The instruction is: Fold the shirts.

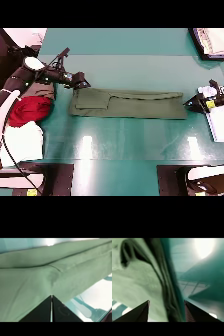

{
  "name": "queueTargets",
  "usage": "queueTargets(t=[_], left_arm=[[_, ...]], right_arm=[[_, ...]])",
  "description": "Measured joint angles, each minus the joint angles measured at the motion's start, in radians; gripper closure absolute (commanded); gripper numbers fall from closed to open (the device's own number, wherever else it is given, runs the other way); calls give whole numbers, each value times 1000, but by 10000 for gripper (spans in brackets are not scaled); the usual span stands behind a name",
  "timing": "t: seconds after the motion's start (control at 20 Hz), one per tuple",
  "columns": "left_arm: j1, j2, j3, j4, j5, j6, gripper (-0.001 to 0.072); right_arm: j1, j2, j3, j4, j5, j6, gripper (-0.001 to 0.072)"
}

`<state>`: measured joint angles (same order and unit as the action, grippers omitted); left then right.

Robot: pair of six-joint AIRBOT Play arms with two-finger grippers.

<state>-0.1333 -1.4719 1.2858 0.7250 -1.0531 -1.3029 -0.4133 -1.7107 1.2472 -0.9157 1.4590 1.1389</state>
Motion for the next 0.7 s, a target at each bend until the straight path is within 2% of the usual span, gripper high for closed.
queueTargets(t=[0.05,0.15,0.2,0.25,0.3,0.5,0.7], left_arm=[[-16,0,0,0,7,0,682],[-51,-2,0,0,15,0,682],[-70,-4,0,1,14,0,682],[-88,-5,0,2,16,0,682],[-109,-6,0,7,21,0,682],[-188,-40,27,19,51,-5,682],[-262,-158,138,25,55,-24,682]], right_arm=[[13,-8,-3,4,5,-6,206],[41,-18,-7,0,-10,-22,362],[55,-24,-10,10,-14,-31,456],[66,-26,-13,19,-22,-43,611],[77,-29,-14,22,-30,-54,692],[95,-16,-14,114,1,-108,693],[129,81,-3,215,43,-132,693]])
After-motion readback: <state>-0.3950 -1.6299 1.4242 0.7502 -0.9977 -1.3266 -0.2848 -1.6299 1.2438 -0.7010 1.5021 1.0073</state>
